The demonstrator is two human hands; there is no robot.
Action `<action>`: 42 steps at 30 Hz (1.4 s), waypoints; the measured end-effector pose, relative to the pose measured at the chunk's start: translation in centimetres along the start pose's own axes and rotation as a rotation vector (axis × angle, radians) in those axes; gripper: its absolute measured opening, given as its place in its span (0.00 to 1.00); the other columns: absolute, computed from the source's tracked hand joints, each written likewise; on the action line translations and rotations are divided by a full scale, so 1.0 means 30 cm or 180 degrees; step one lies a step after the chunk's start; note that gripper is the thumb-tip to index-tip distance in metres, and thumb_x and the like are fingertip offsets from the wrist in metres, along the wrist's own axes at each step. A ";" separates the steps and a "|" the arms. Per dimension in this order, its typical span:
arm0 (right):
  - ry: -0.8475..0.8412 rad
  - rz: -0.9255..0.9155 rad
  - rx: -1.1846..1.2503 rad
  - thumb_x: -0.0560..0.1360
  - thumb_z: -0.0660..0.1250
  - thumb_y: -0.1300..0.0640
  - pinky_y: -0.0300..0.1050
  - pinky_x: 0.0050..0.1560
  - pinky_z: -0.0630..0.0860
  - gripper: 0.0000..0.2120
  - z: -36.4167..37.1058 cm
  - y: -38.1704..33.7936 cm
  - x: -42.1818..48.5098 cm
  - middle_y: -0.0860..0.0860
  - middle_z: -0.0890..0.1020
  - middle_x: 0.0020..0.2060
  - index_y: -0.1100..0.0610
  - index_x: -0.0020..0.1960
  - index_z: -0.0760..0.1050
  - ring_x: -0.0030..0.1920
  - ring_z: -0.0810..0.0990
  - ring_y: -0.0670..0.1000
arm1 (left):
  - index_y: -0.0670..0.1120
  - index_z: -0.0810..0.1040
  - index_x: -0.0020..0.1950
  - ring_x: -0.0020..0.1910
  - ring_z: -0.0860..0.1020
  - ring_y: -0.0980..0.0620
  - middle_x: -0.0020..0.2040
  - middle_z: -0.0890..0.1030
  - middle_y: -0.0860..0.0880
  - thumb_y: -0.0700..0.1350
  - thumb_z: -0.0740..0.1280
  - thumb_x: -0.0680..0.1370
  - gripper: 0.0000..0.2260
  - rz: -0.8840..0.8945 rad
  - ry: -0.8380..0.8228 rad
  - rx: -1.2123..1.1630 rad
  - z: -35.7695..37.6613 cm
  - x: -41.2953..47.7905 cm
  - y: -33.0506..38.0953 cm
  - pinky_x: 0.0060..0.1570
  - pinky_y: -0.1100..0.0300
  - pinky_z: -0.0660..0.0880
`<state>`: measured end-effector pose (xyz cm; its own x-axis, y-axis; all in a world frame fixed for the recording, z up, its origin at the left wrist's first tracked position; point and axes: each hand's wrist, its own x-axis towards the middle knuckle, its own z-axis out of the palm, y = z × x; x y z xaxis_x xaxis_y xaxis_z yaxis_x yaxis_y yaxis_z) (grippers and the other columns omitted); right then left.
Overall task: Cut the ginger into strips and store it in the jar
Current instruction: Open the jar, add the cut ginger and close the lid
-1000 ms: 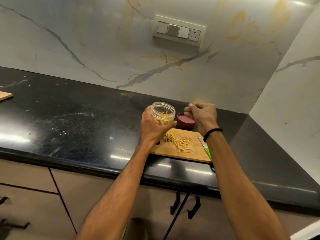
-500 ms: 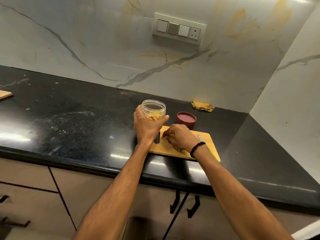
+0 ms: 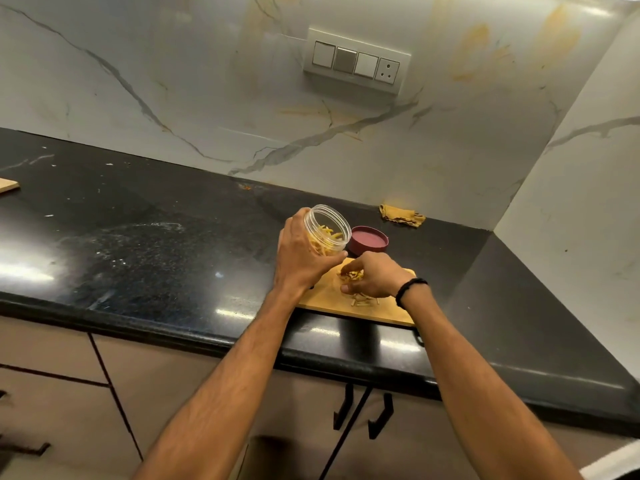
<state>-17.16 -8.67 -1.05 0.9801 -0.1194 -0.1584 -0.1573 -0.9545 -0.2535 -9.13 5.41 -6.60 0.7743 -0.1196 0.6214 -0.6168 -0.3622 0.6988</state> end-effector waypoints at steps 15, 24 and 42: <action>0.0793 0.0256 0.0529 0.74 0.72 0.59 0.41 0.50 0.80 0.09 -0.020 0.028 -0.038 0.51 0.84 0.48 0.57 0.53 0.84 0.46 0.81 0.47 | 0.44 0.66 0.75 0.66 0.69 0.45 0.67 0.71 0.42 0.53 0.83 0.61 0.47 0.0260 -0.0125 0.0200 0.008 0.005 -0.008 0.65 0.56 0.63; 0.0941 0.1059 0.2982 0.71 0.74 0.65 0.46 0.47 0.83 0.08 -0.046 0.075 -0.059 0.56 0.85 0.44 0.63 0.51 0.83 0.45 0.85 0.52 | 0.46 0.65 0.76 0.66 0.68 0.46 0.68 0.70 0.43 0.54 0.83 0.62 0.48 0.0185 -0.0250 0.0237 0.011 0.003 -0.007 0.63 0.59 0.61; 0.1096 0.0184 0.2432 0.74 0.70 0.67 0.49 0.50 0.82 0.12 -0.177 -0.139 0.046 0.54 0.83 0.50 0.60 0.56 0.81 0.50 0.83 0.52 | 0.47 0.64 0.75 0.67 0.68 0.51 0.68 0.72 0.47 0.58 0.82 0.61 0.48 0.0099 -0.0258 0.0194 0.010 0.003 -0.007 0.68 0.61 0.58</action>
<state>-14.51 -6.30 4.85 0.9306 -0.3576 0.0777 -0.1254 -0.5112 -0.8503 -8.89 5.18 -6.79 0.7653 -0.2050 0.6102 -0.6329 -0.4124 0.6553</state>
